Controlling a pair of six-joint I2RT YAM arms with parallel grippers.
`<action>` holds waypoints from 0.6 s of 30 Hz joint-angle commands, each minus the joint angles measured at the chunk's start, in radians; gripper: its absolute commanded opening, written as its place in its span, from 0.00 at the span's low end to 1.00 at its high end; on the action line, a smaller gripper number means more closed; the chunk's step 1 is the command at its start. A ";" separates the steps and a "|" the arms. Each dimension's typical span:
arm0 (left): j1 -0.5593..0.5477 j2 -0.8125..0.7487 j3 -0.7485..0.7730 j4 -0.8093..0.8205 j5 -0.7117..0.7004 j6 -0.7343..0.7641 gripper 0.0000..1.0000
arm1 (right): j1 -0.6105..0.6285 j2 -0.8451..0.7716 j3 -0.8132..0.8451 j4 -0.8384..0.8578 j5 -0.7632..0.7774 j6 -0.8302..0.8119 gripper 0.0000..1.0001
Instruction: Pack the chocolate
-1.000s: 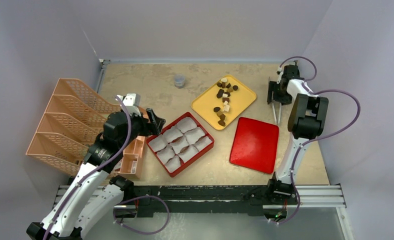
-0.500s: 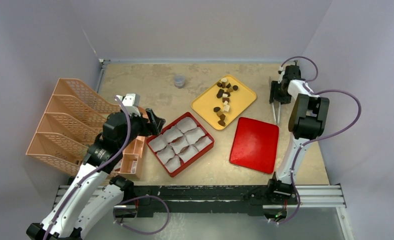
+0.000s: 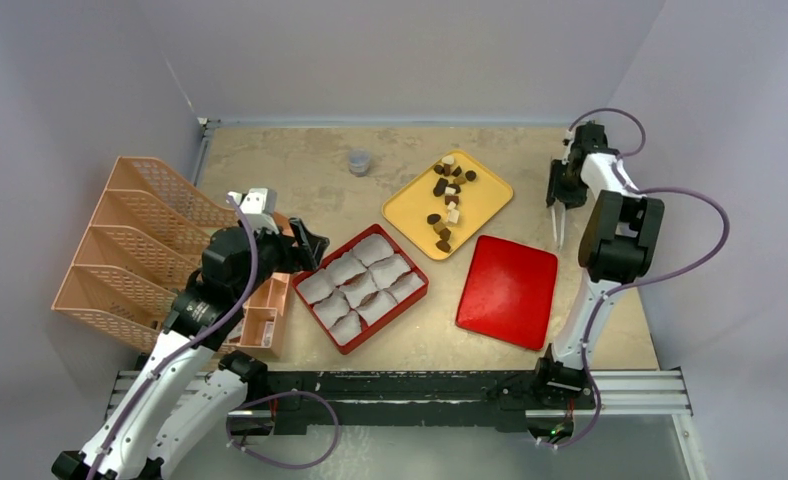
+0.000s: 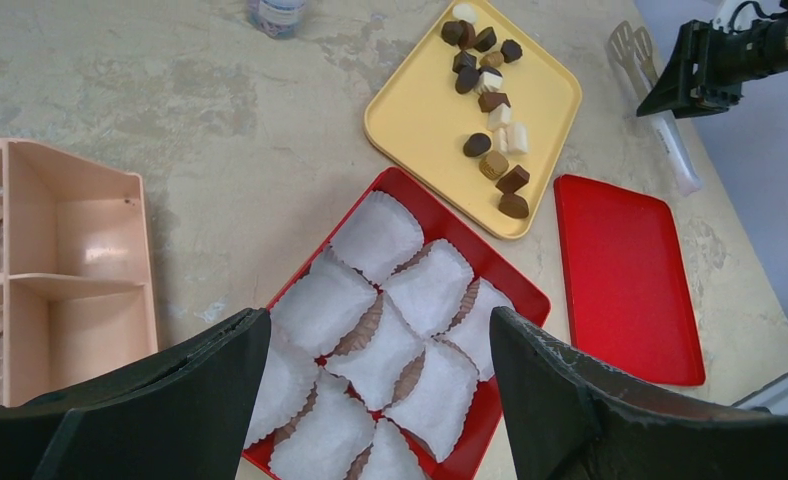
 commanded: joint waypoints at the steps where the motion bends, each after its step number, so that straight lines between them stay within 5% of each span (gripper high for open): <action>1: 0.004 -0.020 -0.004 0.035 -0.029 0.015 0.80 | 0.014 -0.162 0.054 -0.130 -0.015 0.052 0.44; 10: 0.004 0.012 -0.003 0.045 -0.034 -0.013 0.79 | 0.136 -0.345 -0.073 -0.161 -0.084 0.108 0.43; 18: 0.004 0.098 0.125 -0.027 -0.186 -0.118 0.77 | 0.333 -0.493 -0.148 -0.129 -0.203 0.103 0.43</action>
